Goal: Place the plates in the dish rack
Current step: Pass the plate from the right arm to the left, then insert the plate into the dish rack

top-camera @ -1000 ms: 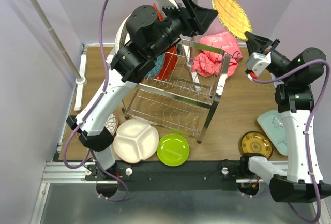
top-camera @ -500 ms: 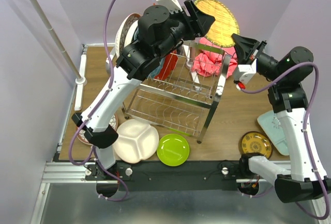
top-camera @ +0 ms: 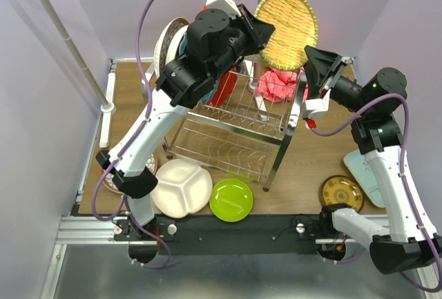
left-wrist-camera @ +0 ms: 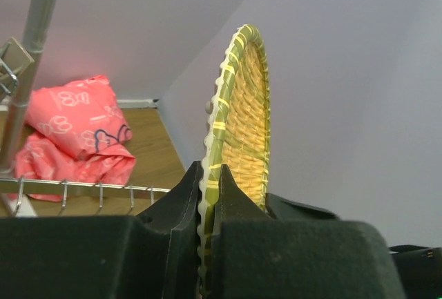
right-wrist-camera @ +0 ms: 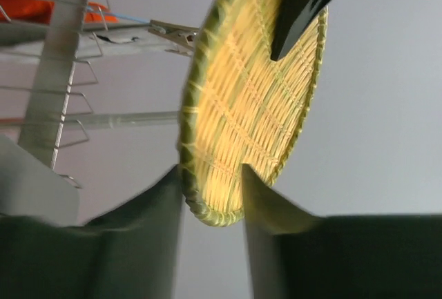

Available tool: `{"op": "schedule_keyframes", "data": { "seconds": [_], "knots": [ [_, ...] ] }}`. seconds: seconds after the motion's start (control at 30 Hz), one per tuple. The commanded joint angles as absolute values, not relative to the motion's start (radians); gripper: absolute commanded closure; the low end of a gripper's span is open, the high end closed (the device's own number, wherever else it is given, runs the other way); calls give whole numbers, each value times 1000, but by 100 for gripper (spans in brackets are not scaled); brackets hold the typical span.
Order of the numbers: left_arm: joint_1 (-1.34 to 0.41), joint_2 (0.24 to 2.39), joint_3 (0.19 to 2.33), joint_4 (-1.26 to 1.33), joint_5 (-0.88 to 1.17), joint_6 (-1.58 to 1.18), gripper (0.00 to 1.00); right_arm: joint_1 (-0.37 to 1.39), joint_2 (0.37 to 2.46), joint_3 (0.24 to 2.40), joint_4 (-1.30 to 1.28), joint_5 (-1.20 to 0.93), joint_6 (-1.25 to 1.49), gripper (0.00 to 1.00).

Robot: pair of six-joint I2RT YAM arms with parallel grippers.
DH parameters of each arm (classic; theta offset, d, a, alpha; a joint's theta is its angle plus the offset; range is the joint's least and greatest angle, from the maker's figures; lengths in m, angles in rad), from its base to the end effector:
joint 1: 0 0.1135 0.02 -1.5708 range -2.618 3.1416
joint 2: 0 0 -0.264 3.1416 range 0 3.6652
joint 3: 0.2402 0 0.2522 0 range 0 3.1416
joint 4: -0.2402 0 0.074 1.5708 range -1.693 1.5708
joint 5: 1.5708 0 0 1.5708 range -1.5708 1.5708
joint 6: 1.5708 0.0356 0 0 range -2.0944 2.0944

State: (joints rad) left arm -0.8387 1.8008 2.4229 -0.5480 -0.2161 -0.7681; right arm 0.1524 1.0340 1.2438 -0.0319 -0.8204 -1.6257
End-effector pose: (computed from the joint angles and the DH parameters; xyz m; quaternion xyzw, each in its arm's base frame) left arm 0.2415 -0.2573 0.5701 -0.0551 0.6788 -0.4734 0.5586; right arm 0.2024 0.0574 0.4675 -0.6496 0.1332 -0.2831 0.6930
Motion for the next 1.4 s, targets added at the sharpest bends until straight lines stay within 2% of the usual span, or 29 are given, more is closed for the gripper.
{"op": "schedule_keyframes", "data": {
  "seconds": [0.0, 0.07, 0.1, 0.2, 0.3, 0.53, 0.73, 0.87, 0.93, 1.2, 1.37],
  "knots": [
    [-831, 1698, 2359, -433, -224, -643, 100, 156, 993, 1221, -15, -848, -1531, 37],
    [-828, 1675, 2336, -402, -239, -608, 100, 156, 982, 1204, 24, -833, -1505, 27],
    [-825, 1658, 2335, -381, -256, -591, 100, 155, 971, 1198, 37, -827, -1471, 19],
    [-819, 1631, 2336, -351, -290, -532, 100, 155, 950, 1174, 78, -796, -1409, 9],
    [-807, 1606, 2338, -334, -314, -473, 100, 156, 934, 1160, 94, -755, -1356, 5],
    [-779, 1534, 2315, -305, -318, -329, 100, 156, 920, 1170, 103, -582, -1169, 3],
    [-776, 1473, 2316, -389, -331, -167, 100, 156, 1021, 1313, 101, -240, -679, 0],
    [-778, 1439, 2309, -475, -357, -95, 100, 155, 1089, 1377, 95, 43, -476, 0],
    [-776, 1419, 2286, -518, -370, -83, 100, 152, 1121, 1387, 87, 115, -384, 0],
    [-785, 1377, 2172, -601, -385, -37, 100, 92, 1169, 1393, 6, 160, -135, 0],
    [-793, 1402, 2198, -669, -391, -12, 100, 49, 1195, 1407, -38, 161, -52, 0]
  ]
}}
